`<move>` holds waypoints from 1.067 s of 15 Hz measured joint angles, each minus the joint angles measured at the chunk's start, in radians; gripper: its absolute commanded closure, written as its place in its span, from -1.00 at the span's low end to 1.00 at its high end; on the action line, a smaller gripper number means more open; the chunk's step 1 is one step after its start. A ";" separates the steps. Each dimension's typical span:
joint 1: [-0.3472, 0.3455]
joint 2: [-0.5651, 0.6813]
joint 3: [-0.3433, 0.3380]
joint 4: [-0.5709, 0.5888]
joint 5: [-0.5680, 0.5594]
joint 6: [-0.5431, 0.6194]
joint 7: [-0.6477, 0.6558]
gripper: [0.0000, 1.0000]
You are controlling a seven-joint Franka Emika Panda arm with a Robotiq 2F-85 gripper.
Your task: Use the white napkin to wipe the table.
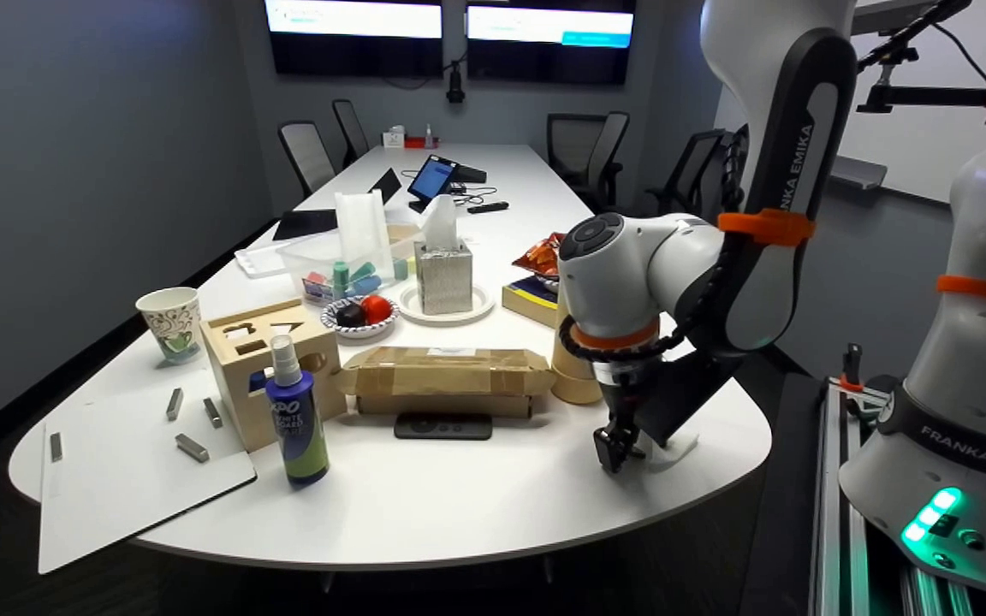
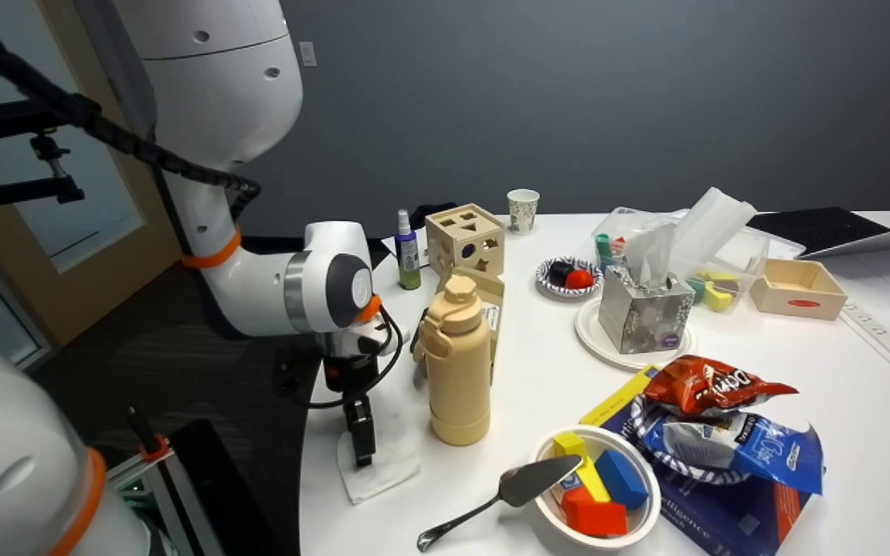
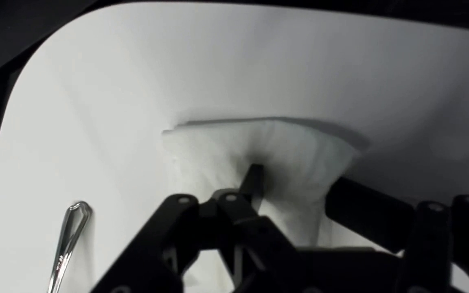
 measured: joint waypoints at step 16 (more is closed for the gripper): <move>-0.074 0.020 0.206 0.001 -0.155 0.232 0.017 1.00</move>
